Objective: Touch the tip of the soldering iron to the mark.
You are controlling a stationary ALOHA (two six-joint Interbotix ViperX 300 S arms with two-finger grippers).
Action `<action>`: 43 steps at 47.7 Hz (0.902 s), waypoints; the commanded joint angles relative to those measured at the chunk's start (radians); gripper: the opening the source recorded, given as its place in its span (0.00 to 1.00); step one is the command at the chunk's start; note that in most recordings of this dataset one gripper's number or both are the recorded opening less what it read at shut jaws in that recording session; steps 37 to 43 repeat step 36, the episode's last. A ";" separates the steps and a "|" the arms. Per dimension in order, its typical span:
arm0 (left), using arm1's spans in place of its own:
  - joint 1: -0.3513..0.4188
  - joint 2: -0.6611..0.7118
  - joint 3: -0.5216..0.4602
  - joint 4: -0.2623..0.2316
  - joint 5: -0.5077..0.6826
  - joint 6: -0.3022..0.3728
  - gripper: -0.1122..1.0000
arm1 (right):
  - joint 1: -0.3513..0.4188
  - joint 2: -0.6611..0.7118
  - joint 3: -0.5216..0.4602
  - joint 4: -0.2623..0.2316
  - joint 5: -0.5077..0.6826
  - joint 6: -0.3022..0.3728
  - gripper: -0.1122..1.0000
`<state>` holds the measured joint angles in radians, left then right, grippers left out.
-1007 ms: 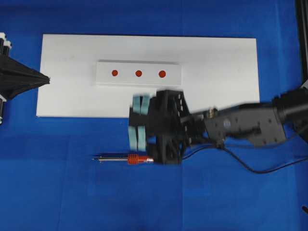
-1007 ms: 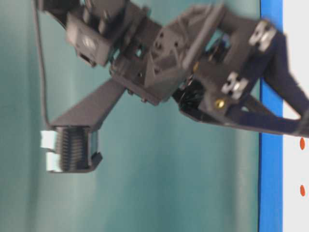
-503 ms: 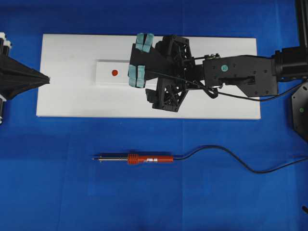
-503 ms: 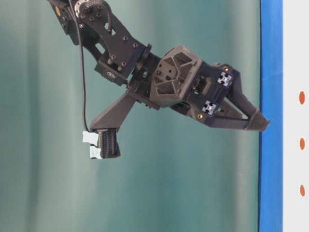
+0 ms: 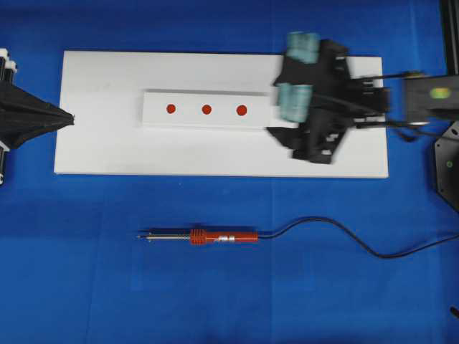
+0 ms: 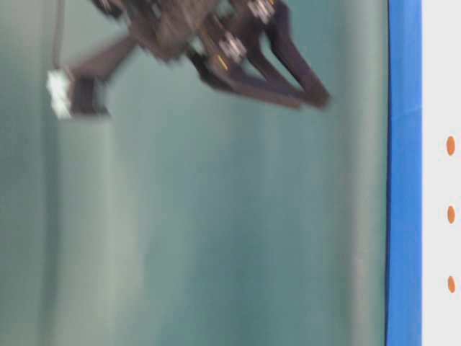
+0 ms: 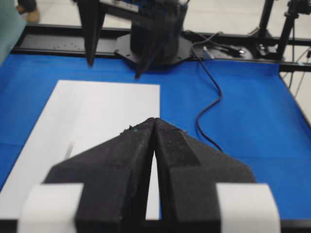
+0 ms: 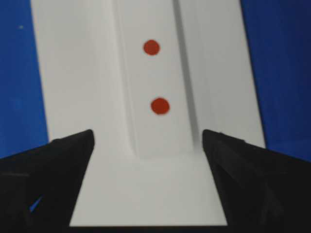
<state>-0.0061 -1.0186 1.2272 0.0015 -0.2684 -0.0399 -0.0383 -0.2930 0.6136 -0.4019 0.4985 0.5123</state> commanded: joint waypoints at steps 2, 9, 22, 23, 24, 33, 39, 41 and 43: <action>0.000 0.005 -0.011 0.000 -0.009 0.000 0.10 | 0.000 -0.126 0.066 0.002 -0.032 0.003 0.87; 0.000 0.005 -0.009 0.002 -0.008 0.000 0.10 | 0.000 -0.295 0.179 0.002 -0.069 0.008 0.87; 0.000 0.002 -0.009 0.000 -0.008 0.000 0.10 | 0.000 -0.595 0.388 0.015 -0.095 0.012 0.87; 0.000 0.002 -0.011 0.002 -0.008 0.000 0.10 | 0.000 -0.615 0.403 0.018 -0.097 0.012 0.87; 0.000 0.002 -0.011 0.002 -0.009 0.000 0.10 | 0.000 -0.634 0.416 0.021 -0.100 0.012 0.86; 0.000 0.002 -0.009 0.000 -0.012 0.000 0.10 | 0.000 -0.764 0.531 0.057 -0.121 0.012 0.87; 0.000 0.002 -0.011 0.000 -0.012 0.000 0.10 | 0.000 -0.785 0.557 0.069 -0.132 0.012 0.87; 0.000 0.002 -0.011 0.000 -0.012 0.000 0.10 | 0.000 -0.785 0.557 0.069 -0.132 0.012 0.87; 0.000 0.002 -0.011 0.000 -0.012 0.000 0.10 | 0.000 -0.785 0.557 0.069 -0.132 0.012 0.87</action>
